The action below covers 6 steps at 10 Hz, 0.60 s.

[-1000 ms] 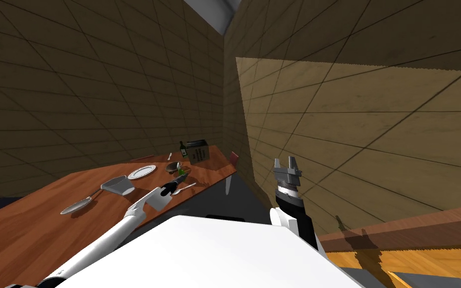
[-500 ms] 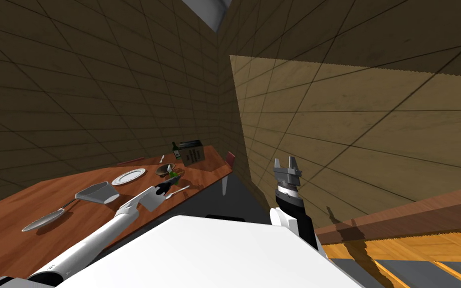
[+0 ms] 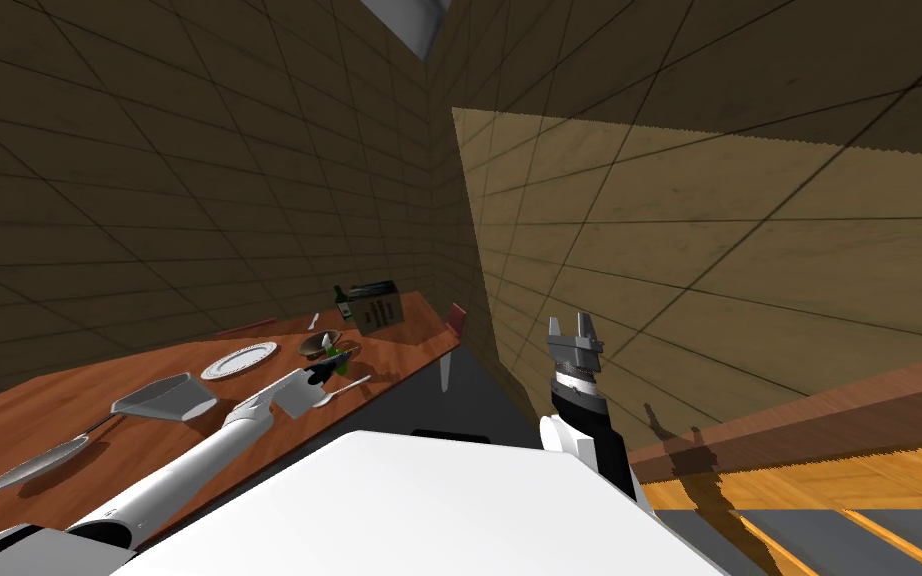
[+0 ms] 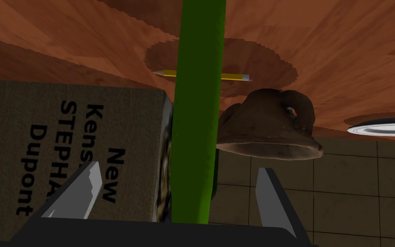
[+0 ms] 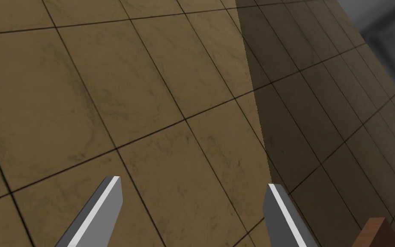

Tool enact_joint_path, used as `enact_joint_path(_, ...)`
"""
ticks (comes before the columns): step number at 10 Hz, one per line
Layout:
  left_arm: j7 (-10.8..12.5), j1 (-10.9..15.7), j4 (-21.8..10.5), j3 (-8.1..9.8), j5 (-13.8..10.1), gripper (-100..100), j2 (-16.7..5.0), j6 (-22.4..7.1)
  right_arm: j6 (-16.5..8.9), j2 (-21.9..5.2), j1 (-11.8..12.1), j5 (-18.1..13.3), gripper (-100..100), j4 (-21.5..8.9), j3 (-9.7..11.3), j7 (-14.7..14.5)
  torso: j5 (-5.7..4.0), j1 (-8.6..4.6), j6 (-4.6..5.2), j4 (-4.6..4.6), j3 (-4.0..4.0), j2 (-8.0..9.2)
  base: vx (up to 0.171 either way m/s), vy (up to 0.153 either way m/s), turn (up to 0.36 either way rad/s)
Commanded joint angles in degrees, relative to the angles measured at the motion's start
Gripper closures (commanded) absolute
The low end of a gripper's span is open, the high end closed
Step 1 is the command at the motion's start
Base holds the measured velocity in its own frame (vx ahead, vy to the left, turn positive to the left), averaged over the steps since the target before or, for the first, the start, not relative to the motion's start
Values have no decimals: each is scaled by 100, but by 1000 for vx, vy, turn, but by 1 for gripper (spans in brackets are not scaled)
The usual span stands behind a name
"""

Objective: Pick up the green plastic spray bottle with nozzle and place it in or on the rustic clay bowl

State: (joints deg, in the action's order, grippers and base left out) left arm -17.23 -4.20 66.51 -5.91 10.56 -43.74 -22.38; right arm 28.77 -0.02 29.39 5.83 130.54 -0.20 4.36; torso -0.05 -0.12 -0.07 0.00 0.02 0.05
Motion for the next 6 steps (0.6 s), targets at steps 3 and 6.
enact_joint_path(3, 15, 64, -263, 72, 187, -100, 157, 187, 0, -1, 0, 0, 0, 0, 0, 0, 5, 19, 0, 0, -1, -4, 37, 23, -3)
enact_joint_path(6, 19, 62, -297, 88, 221, 100, 183, 219, 0, -1, 0, 0, 0, 0, -1, 0, 6, 23, 0, -2, -4, -7, 38, 24, -3)
